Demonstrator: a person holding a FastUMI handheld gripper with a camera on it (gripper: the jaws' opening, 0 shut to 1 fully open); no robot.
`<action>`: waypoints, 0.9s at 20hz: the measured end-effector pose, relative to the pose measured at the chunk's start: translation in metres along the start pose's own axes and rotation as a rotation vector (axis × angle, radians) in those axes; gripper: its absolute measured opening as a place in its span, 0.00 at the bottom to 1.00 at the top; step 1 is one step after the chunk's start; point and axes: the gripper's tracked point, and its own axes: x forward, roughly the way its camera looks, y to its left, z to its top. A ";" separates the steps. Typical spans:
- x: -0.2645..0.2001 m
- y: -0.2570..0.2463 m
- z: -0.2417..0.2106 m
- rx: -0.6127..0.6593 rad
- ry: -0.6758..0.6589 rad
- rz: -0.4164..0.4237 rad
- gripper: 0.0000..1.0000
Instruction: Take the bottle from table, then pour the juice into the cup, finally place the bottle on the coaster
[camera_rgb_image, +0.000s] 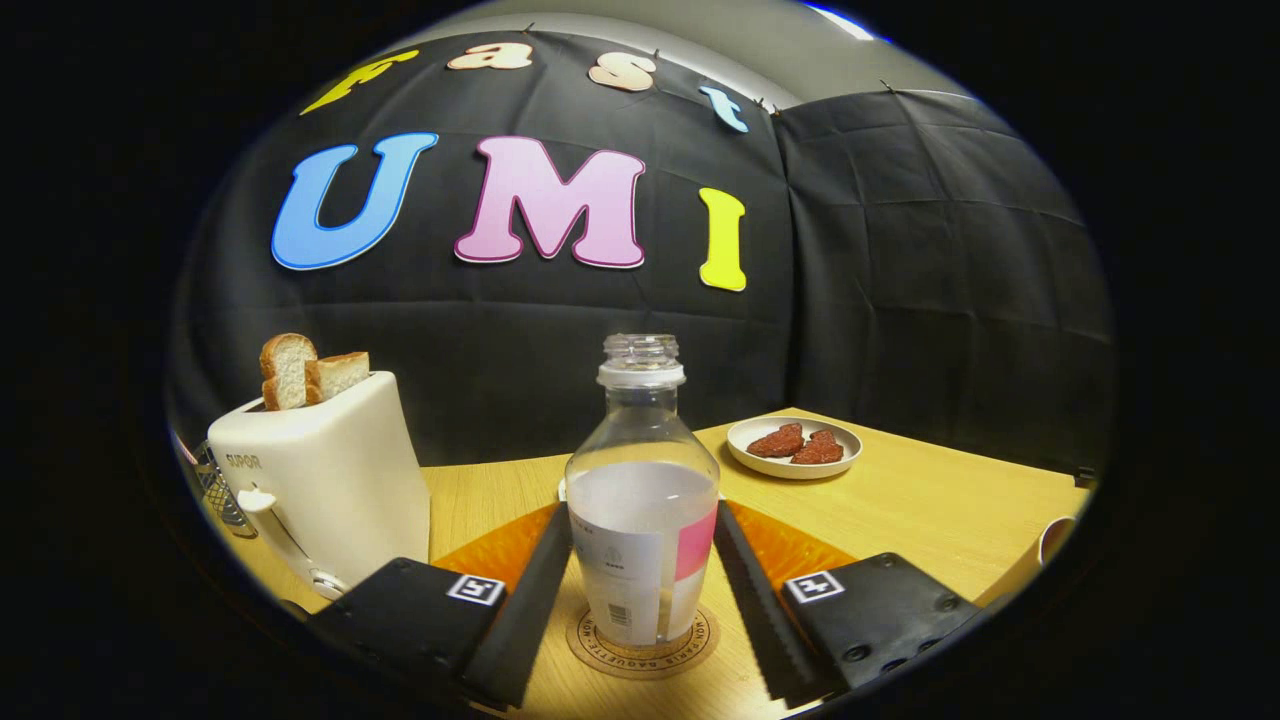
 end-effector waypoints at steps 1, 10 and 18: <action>0.000 0.000 0.002 0.004 -0.003 0.000 1.00; -0.040 -0.010 0.011 -0.002 0.003 0.037 0.99; -0.110 -0.019 0.053 -0.015 -0.026 0.132 0.99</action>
